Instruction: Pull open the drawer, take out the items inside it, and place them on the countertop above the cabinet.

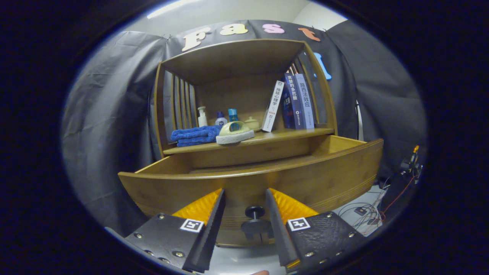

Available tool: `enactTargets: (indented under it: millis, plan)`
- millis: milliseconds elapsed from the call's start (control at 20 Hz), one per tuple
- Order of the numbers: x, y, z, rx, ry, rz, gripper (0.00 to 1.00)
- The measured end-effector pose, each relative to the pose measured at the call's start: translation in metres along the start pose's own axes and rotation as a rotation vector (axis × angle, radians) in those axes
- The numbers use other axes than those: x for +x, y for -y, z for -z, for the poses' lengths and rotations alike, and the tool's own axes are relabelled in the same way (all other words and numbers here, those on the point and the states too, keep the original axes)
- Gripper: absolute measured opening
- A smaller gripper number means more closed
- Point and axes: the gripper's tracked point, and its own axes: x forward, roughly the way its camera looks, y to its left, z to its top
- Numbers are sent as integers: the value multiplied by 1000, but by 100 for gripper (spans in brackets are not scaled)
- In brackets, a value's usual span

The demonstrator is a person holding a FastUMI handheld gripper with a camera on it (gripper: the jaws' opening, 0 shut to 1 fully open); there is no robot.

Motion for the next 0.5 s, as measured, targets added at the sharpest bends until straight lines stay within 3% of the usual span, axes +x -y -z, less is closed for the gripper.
enactTargets:
  millis: [500]
  plan:
    - [45, -3, -5, -20, -20, -39, 65]
